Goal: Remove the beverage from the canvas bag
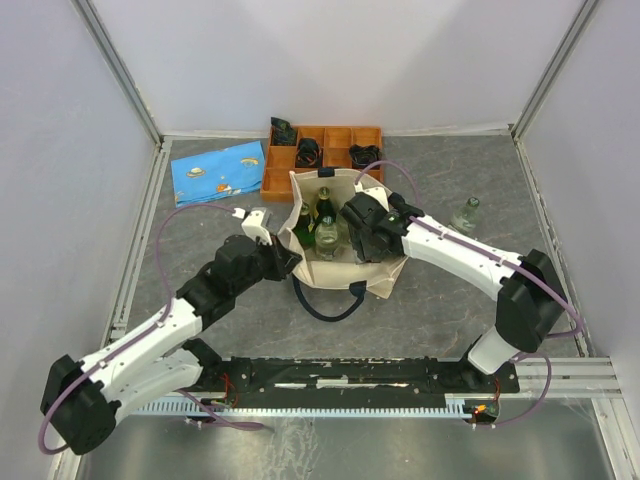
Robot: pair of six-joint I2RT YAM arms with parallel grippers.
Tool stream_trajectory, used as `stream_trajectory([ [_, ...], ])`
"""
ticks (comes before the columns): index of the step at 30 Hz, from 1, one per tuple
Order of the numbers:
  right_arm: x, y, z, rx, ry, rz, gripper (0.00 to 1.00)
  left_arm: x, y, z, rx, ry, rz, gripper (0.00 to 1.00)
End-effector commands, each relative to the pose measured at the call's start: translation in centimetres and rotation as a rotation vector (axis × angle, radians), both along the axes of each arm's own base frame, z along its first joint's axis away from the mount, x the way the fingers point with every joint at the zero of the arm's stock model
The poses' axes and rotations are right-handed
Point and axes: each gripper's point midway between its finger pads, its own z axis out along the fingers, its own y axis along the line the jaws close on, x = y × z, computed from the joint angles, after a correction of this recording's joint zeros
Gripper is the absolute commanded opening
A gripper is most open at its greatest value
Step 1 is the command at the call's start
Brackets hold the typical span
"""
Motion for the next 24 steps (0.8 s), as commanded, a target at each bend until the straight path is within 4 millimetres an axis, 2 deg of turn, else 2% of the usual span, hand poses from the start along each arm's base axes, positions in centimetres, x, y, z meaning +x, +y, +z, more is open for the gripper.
stream_trajectory([
  [1,-2.4,-1.8,-2.3,-0.052,0.134,-0.013,0.78,-1.6,0.6,1.9,0.028,-0.018,-0.058,0.03],
  [4,-3.1,-2.2,-3.4,-0.071,0.173,-0.013,0.78,-1.8,1.0,2.0,0.028,-0.018,-0.049,0.03],
  [9,-4.4,-3.3,-5.0,-0.086,0.199,-0.034,0.77,-2.3,0.9,0.4,0.039,0.030,-0.056,0.03],
  [12,-4.3,-3.6,-5.7,-0.098,0.195,-0.045,0.76,-2.2,0.9,-0.3,0.054,0.042,-0.061,0.03],
  [15,-3.9,-3.3,-6.1,-0.099,0.188,-0.051,0.71,-2.0,0.7,-0.8,0.072,0.051,-0.069,0.03],
  [18,-3.7,-3.2,-6.2,-0.107,0.187,-0.054,0.52,-1.9,0.4,-1.1,0.076,0.054,-0.077,0.03],
  [23,-3.8,-3.4,-5.6,-0.122,0.197,-0.041,0.02,-1.8,0.3,-2.0,0.083,0.068,-0.078,0.03],
  [24,-3.8,-3.5,-5.4,-0.129,0.197,-0.037,0.00,-1.8,0.3,-2.2,0.083,0.073,-0.076,0.03],
])
